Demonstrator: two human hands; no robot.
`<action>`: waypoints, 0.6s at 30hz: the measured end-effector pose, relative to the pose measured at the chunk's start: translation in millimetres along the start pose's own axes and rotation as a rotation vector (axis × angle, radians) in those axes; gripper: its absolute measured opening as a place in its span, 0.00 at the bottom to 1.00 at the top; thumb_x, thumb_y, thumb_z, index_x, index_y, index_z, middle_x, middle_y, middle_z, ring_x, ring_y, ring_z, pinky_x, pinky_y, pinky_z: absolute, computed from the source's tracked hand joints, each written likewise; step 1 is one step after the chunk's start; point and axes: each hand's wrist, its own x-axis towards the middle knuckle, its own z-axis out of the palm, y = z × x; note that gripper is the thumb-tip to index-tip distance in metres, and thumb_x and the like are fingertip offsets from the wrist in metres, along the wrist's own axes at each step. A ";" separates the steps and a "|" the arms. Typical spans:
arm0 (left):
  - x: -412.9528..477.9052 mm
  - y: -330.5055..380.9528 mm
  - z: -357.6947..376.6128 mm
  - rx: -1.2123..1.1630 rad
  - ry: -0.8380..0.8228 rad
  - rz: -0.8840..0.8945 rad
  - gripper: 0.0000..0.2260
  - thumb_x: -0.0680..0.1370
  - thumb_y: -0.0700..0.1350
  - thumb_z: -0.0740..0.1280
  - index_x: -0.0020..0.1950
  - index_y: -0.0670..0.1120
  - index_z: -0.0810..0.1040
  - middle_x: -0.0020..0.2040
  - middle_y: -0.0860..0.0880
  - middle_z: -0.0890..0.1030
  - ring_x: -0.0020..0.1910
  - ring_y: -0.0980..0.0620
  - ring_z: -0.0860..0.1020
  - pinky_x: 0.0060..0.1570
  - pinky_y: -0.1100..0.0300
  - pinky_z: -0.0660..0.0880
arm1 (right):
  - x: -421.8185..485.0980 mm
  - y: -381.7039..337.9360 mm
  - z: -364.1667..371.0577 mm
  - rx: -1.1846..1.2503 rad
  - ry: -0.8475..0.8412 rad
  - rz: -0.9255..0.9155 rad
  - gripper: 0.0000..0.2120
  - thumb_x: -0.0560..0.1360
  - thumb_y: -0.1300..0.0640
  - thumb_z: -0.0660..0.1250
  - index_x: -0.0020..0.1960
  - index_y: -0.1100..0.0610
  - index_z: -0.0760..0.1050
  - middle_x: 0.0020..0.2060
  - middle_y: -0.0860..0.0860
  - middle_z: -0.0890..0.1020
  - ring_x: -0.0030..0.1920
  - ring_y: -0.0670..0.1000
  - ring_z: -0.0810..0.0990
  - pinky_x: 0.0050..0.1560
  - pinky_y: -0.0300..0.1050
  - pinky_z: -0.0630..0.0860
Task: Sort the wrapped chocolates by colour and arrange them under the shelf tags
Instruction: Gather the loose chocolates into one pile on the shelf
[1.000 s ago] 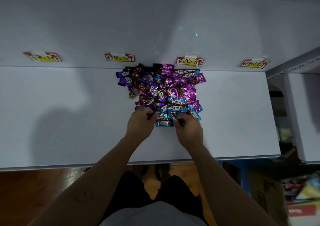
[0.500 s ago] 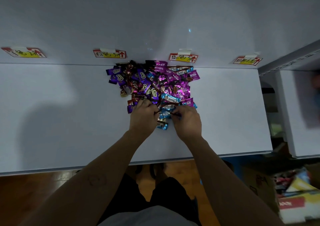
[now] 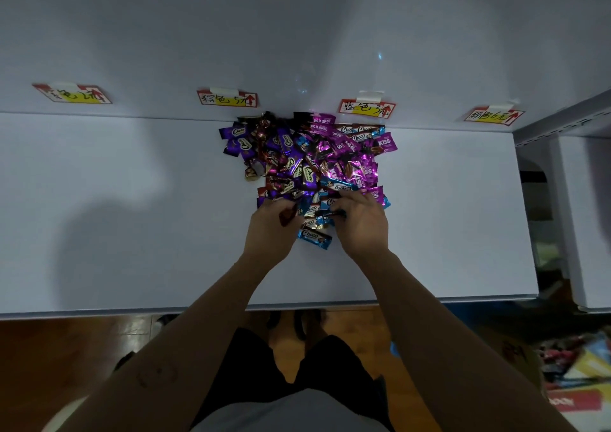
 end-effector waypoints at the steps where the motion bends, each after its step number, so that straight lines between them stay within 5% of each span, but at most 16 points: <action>1: -2.7 0.6 -1.9 -0.050 -0.017 -0.050 0.03 0.76 0.43 0.68 0.44 0.44 0.77 0.41 0.48 0.78 0.40 0.53 0.77 0.40 0.59 0.74 | -0.3 0.2 0.4 -0.003 -0.004 -0.006 0.08 0.71 0.62 0.71 0.49 0.58 0.84 0.55 0.53 0.82 0.54 0.60 0.76 0.53 0.55 0.74; 6: -17.0 -0.4 -11.0 -0.274 -0.047 -0.229 0.06 0.77 0.46 0.69 0.52 0.46 0.78 0.46 0.53 0.80 0.41 0.60 0.78 0.34 0.71 0.70 | -0.4 -0.1 3.6 -0.003 -0.025 0.017 0.09 0.73 0.59 0.71 0.53 0.59 0.82 0.52 0.55 0.81 0.53 0.59 0.76 0.53 0.53 0.73; 11: -26.4 -11.1 -18.2 -0.251 -0.082 -0.250 0.06 0.76 0.43 0.70 0.52 0.46 0.76 0.47 0.49 0.81 0.46 0.52 0.79 0.42 0.61 0.76 | -7.3 -2.3 6.9 0.067 -0.031 0.138 0.19 0.72 0.57 0.72 0.61 0.56 0.74 0.53 0.55 0.79 0.55 0.57 0.75 0.53 0.54 0.75; 18: -20.1 -14.7 -0.6 0.373 -0.095 0.321 0.07 0.77 0.46 0.67 0.53 0.46 0.81 0.56 0.49 0.77 0.58 0.48 0.71 0.52 0.54 0.72 | -16.1 -0.9 7.7 0.131 0.039 0.170 0.13 0.72 0.57 0.72 0.56 0.58 0.81 0.52 0.56 0.79 0.54 0.57 0.75 0.51 0.50 0.74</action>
